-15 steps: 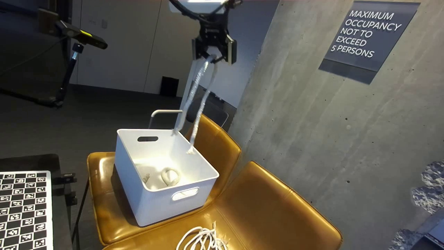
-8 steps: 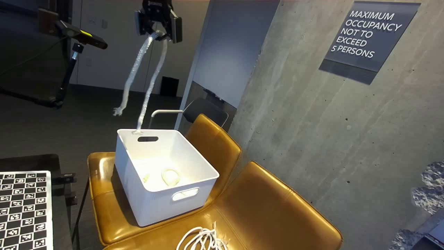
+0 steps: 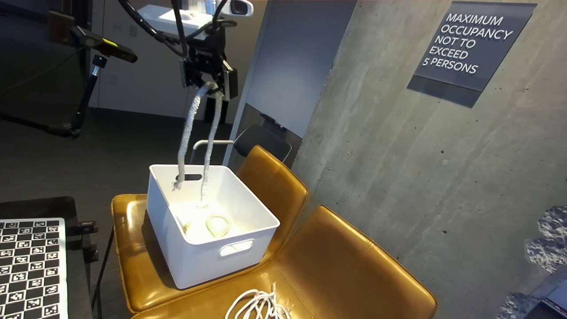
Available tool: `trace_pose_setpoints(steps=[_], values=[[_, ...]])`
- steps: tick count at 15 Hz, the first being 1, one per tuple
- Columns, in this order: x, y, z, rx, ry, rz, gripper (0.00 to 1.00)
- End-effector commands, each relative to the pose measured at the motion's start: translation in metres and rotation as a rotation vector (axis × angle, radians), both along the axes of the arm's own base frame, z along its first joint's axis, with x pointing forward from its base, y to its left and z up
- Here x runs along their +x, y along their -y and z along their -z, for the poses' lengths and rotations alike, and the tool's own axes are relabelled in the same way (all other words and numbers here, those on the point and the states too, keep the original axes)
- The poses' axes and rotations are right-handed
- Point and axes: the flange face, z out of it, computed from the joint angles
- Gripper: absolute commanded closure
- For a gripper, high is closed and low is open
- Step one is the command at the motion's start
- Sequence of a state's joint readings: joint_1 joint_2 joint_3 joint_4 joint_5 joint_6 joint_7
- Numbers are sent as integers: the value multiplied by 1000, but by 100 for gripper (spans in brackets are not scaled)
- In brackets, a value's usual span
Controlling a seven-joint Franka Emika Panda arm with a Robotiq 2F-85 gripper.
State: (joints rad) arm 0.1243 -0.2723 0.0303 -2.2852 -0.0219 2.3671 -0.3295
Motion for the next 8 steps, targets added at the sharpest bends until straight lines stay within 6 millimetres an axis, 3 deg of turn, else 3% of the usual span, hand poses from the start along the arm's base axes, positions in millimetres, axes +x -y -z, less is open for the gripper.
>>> trace_pose_setpoints(steps=[1,7,8], values=[[25,-2,3,13,51,6,100],[58,-12,27,8,79,10,100],[59,-11,33,4,73,9,75]])
